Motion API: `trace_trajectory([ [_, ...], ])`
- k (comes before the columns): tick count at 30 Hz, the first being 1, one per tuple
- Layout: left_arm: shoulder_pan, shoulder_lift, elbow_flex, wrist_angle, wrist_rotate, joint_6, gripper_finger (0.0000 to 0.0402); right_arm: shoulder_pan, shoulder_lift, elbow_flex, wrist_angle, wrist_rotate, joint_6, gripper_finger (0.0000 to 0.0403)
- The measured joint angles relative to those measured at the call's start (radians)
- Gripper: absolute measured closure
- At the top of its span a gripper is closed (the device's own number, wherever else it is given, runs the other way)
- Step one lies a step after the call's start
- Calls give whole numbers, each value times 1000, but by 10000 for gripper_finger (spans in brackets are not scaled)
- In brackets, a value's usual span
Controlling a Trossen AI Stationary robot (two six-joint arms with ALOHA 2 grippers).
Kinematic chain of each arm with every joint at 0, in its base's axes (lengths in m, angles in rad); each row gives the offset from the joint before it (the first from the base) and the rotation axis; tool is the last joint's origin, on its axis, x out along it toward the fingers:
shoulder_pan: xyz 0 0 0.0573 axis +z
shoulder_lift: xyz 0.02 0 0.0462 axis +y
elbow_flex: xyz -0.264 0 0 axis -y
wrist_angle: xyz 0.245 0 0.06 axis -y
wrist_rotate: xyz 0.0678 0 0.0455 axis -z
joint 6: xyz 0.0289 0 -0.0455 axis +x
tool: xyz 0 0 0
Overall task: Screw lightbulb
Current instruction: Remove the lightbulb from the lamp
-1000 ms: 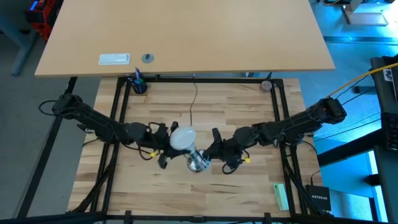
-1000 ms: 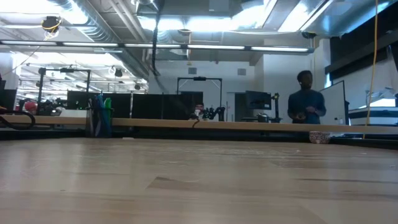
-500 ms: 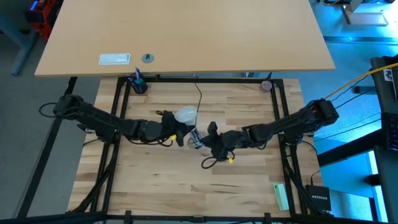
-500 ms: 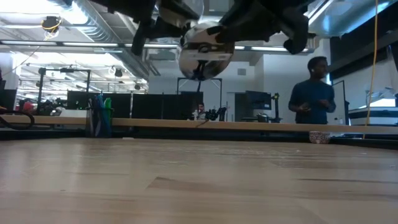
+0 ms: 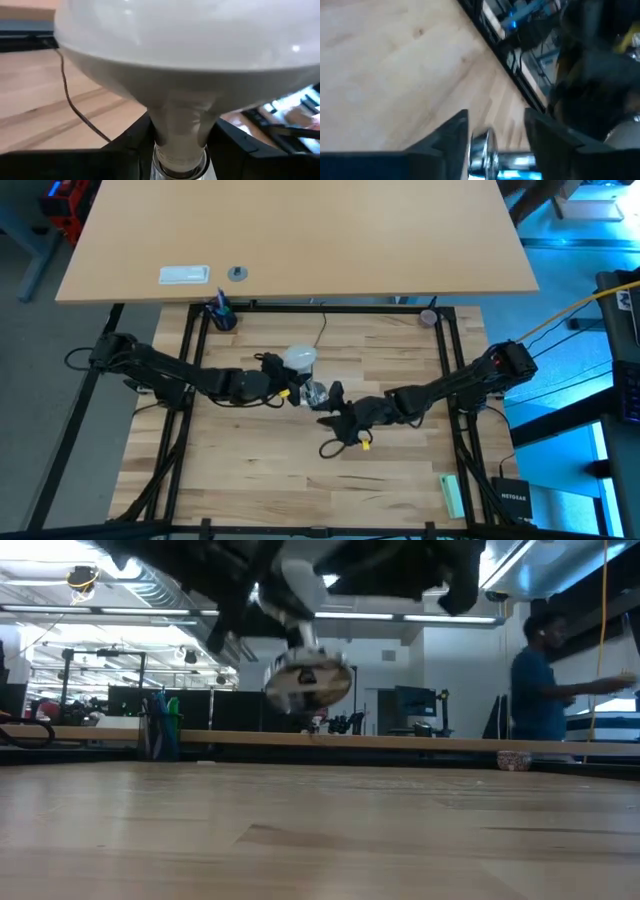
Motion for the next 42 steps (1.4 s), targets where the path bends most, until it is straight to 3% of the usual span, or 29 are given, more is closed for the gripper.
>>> trace_trajectory([
  [5, -15, -7, 3, 2, 37, 1, 270, 20, -70, -3, -110, 69, 35, 167],
  [11, -51, -12, 3, 50, 80, 6, 270, 8, -165, -4, -449, -11, 235, 161],
  [16, -78, -13, 3, 138, 95, 47, 270, 11, -125, -7, -457, 18, 269, 164],
  [21, -84, -14, 4, 151, 97, 43, 270, 11, -87, -6, -314, 62, 251, 185],
  [23, -84, -14, 4, 152, 98, 34, 270, 11, -73, -7, -302, 109, 239, 196],
  [28, -84, -14, 4, 151, 97, 30, 270, 11, -74, -7, -300, 103, 238, 226],
  [35, -76, -15, 5, 148, 96, 25, 270, 12, -74, -8, -301, 105, 224, 336],
  [42, -56, -18, 7, 131, 95, 5, 270, 12, -74, -10, -248, 115, 202, 339],
])
